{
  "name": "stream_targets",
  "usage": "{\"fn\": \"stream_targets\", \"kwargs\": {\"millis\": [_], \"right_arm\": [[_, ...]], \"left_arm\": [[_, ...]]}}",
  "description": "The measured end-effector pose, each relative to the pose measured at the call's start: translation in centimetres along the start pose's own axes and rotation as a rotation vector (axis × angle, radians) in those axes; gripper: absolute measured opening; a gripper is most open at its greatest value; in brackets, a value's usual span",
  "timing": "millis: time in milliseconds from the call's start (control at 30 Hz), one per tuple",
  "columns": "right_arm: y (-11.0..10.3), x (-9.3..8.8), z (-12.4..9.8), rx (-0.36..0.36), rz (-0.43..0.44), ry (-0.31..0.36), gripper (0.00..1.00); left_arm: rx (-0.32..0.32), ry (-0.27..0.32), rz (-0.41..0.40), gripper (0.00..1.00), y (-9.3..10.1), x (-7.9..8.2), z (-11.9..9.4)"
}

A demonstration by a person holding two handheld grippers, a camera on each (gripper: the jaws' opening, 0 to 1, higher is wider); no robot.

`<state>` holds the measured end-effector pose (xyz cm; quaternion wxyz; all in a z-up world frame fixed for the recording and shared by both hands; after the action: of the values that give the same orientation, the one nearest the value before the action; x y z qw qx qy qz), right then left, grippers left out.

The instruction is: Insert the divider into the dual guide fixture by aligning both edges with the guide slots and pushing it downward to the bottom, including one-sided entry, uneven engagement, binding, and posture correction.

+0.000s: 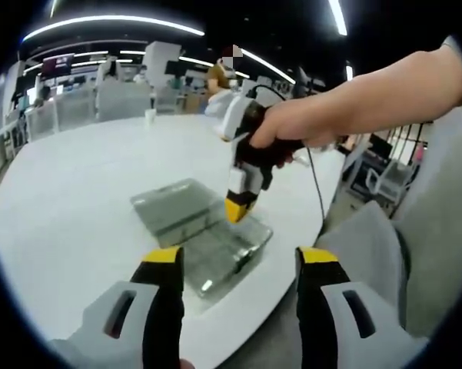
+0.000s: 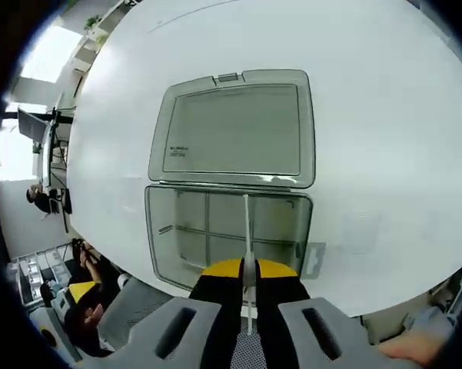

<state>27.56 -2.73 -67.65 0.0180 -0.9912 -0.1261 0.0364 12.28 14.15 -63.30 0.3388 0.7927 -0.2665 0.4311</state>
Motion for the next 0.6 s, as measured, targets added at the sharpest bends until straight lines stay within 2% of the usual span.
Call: {"fn": "stream_targets", "kwargs": {"millis": [600], "right_arm": [[-0.45,-0.46,-0.34,-0.008,0.020,-0.022,0.00]], "left_arm": [[0.002,0.003,-0.001,0.56,-0.20,0.03,0.05]]}}
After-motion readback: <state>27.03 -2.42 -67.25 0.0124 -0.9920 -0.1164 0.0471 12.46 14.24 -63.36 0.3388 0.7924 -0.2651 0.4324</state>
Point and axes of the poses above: the point that each gripper's makers call its tool centre point, and the gripper's own axes: z roughly forward along the fingers, y roughly to its right, x roughly out of its top, the point moved 10 cm from there along -z, roughly backward along the fingers, and after that the axes turned 10 degrees about -x, right-handed, at the moved point
